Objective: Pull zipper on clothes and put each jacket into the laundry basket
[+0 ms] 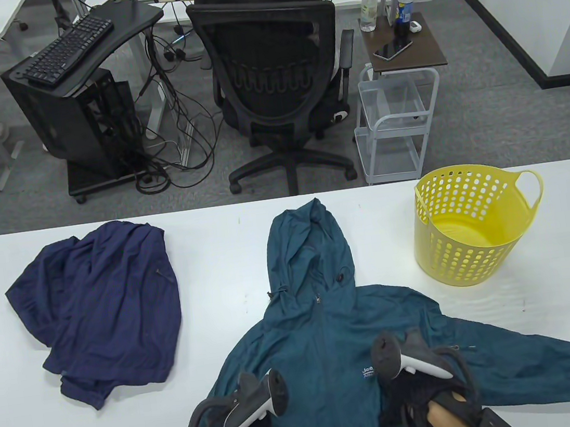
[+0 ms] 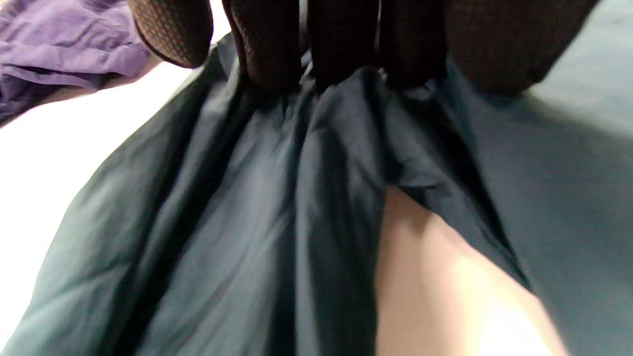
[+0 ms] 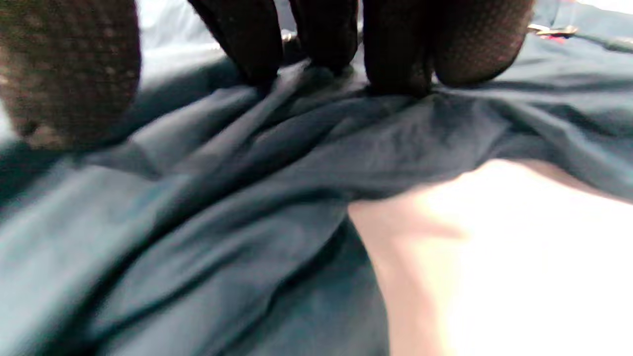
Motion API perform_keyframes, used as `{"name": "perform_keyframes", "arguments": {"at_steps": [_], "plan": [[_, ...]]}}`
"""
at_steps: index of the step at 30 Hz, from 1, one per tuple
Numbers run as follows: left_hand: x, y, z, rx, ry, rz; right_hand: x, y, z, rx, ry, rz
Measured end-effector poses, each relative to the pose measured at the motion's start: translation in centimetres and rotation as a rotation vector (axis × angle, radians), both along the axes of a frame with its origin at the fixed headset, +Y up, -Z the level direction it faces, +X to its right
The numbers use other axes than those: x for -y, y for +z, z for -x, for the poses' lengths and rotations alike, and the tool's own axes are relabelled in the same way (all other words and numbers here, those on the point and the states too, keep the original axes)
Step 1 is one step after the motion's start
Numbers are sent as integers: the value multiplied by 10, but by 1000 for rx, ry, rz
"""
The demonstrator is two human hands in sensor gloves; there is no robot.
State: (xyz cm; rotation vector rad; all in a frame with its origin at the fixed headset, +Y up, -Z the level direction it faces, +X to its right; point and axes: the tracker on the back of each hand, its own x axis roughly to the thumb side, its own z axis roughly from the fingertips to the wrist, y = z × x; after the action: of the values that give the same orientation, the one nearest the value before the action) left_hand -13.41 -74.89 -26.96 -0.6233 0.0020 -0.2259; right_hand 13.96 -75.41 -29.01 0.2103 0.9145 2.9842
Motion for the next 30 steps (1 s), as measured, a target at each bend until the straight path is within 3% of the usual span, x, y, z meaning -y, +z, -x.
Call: {"name": "perform_keyframes", "arguments": {"at_steps": [3,7,12,17,21,25,30], "plan": [[19,-18,16,-73,-27,76,10,-7,-10,29,-22,24],[30,-40,42,-156,40,87,28,-23,-41,89,-46,82],[31,-55,61,-170,37,-57,33,-35,-78,177,-98,78],[25,-53,62,-150,-20,-68,29,-31,-84,165,-105,69],[13,-48,47,-94,-73,-70,16,-23,-69,99,-88,-3],[-15,-49,15,-32,32,-207,-4,-18,-45,40,-134,-162],[-40,-79,-29,-6,154,-354,-9,-17,-23,8,-192,-348]]}}
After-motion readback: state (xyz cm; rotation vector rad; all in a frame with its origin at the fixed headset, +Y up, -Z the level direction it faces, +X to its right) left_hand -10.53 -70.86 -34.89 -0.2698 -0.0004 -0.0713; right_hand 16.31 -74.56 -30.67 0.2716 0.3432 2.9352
